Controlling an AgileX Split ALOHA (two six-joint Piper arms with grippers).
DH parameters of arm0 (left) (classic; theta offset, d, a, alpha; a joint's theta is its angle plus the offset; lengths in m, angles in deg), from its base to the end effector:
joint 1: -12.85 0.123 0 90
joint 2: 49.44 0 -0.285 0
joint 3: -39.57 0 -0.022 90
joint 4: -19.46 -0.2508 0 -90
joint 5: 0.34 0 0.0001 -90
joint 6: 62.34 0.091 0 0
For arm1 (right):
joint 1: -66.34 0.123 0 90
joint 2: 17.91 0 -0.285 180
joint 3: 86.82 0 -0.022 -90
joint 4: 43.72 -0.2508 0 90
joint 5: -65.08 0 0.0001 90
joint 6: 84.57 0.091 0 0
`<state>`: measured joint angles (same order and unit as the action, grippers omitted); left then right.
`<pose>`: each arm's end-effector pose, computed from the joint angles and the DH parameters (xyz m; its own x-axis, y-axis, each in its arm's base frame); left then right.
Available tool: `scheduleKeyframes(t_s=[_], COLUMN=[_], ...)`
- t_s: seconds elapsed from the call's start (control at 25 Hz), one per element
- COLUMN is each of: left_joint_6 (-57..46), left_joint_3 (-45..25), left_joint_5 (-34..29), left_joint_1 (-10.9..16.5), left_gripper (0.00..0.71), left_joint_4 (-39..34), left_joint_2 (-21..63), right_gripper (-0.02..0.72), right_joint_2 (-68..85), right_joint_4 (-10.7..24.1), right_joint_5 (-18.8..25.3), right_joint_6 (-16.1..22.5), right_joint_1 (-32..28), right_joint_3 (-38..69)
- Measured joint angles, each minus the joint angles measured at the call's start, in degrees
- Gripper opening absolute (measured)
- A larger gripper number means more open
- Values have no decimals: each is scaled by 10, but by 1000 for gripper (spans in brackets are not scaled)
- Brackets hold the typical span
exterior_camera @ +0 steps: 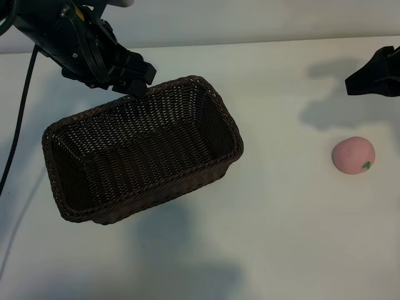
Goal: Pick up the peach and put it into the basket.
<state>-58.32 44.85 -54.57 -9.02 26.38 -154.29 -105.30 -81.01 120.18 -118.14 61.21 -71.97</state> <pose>0.3347 -0.1439 0.2973 -0.8315 0.3331 -0.4446 0.4105 0.9076 -0.0879 0.2779 0.0205 0.3069 -0.8295 -0.0772 -0.5532 -0.3116 0.8860 0.3435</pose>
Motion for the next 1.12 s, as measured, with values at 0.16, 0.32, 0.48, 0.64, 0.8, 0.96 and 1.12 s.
scheduleKeyframes(t_s=[0.16,0.32,0.48,0.64,0.8,0.96,1.12], left_joint_6=[0,0,0,0,0,0,-16], left_joint_3=[0,0,0,0,0,0,5], left_joint_5=[0,1,2,2,19,39,9], left_joint_1=[0,0,0,0,0,0,0], left_gripper=[592,592,592,592,592,592,592], left_joint_4=[0,0,0,0,3,12,2], left_joint_2=[0,0,0,0,0,0,0], right_gripper=[596,596,596,596,596,596,595], right_joint_2=[0,0,0,0,0,0,0], right_joint_4=[-1,-1,-1,-1,-1,-1,-1], right_joint_5=[0,0,0,0,0,0,0], right_joint_6=[0,0,0,0,0,-1,-1], right_joint_1=[0,0,0,0,0,0,0], right_joint_3=[0,0,0,0,0,0,0])
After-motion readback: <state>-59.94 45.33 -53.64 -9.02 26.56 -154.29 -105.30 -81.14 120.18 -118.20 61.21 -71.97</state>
